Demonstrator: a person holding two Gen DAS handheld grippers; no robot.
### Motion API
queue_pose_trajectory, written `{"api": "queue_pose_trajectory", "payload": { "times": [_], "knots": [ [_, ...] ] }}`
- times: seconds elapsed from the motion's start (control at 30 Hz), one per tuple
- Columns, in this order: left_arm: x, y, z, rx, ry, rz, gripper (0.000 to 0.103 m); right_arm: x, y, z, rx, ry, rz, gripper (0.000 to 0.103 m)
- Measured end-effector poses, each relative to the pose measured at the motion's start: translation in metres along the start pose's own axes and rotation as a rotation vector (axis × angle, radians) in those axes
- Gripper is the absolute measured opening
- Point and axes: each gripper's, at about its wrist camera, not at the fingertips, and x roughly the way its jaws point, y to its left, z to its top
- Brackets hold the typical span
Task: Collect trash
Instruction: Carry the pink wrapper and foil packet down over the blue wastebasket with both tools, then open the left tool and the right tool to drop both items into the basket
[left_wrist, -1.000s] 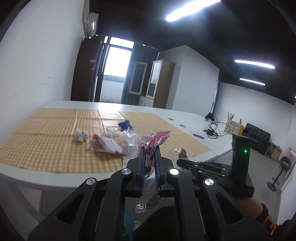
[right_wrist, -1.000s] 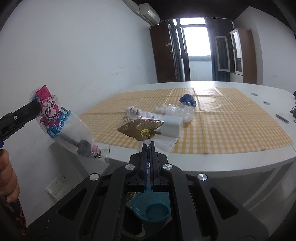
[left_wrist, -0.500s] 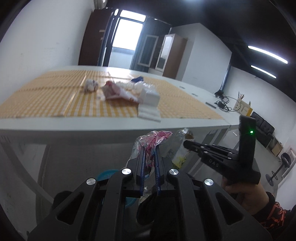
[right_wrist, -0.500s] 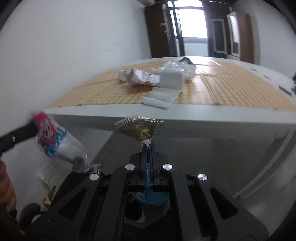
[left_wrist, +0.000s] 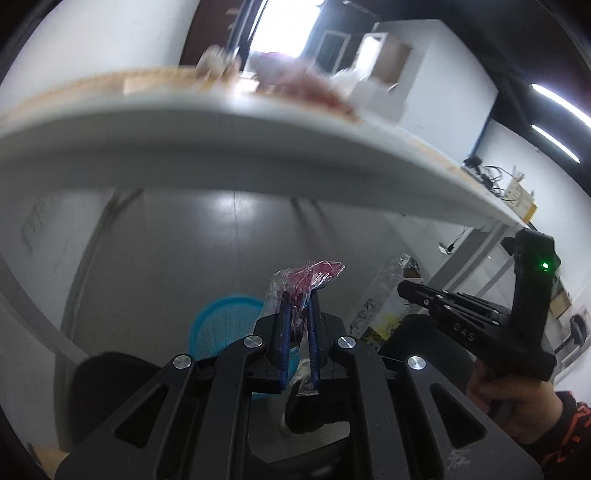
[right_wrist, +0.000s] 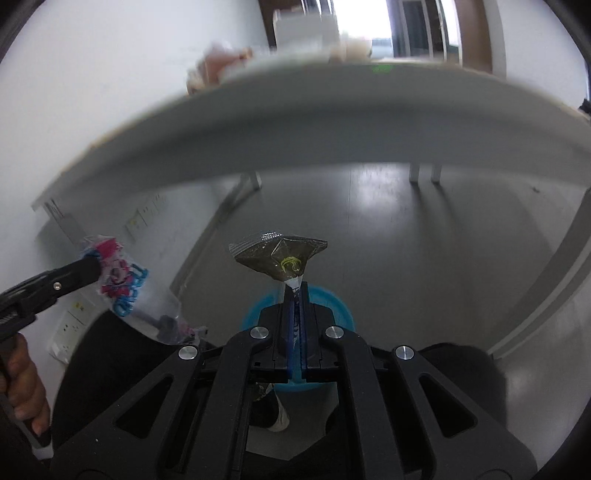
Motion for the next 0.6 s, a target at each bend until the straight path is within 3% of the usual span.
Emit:
{"api": "queue_pose_trajectory", "payload": {
  "times": [0.17,0.37,0.6],
  "knots": [
    [0.052,0.033,-0.010,-0.096,0.058,-0.003,0.007,0.040,-0.002,-0.007,-0.022,0.041,-0.031,0.002],
    [0.108,0.068,-0.014,-0.212,0.145,0.010,0.007,0.092,-0.025,-0.005,0.046,0.102,-0.076,0.002],
    [0.162,0.091,-0.012,-0.315,0.217,0.056,0.007,0.166,-0.033,-0.009,0.046,0.260,-0.084,0.002]
  ]
}}
